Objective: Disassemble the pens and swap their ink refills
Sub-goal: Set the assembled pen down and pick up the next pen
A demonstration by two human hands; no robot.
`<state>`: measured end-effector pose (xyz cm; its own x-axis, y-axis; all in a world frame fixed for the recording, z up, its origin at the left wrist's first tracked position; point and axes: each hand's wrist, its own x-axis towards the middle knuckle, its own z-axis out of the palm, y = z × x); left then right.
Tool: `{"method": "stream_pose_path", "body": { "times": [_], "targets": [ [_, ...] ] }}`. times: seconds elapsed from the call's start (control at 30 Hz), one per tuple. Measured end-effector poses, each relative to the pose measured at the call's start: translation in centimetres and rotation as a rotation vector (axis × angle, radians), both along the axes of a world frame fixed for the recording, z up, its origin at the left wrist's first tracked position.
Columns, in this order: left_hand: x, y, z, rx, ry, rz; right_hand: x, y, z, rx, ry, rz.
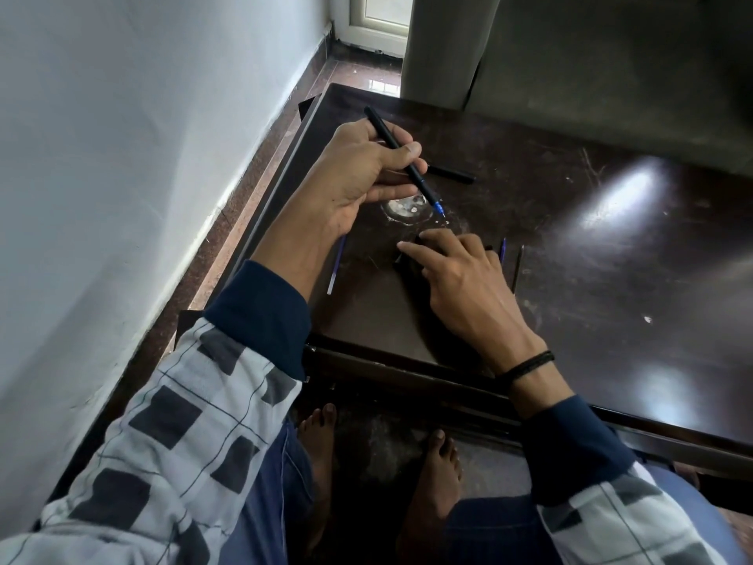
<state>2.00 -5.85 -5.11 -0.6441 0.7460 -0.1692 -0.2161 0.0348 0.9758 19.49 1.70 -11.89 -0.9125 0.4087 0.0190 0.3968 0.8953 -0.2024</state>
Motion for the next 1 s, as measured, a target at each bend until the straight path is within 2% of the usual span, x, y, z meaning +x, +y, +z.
{"method": "stream_pose_path", "body": {
  "times": [0.23,0.3,0.4,0.5,0.87,1.0],
  "targets": [
    [0.1,0.1,0.0,-0.013,0.008,-0.009,0.2,0.4,0.3,0.002,0.087,-0.035],
    [0.1,0.1,0.0,-0.016,0.006,-0.010,0.1,0.6,0.7,-0.111,0.170,-0.122],
    [0.1,0.1,0.0,-0.019,0.005,-0.009,0.1,1.1,2.1,-0.395,0.326,-0.349],
    [0.1,0.2,-0.1,-0.020,0.008,-0.014,0.4,1.2,2.9,-0.527,0.438,-0.420],
    [-0.1,0.3,-0.3,-0.003,-0.005,0.007,0.5,1.2,3.0,-0.546,0.449,-0.501],
    [0.1,0.3,-0.3,-0.003,-0.007,-0.003,0.3,1.0,3.1,-0.624,0.508,-0.481]
  ]
}}
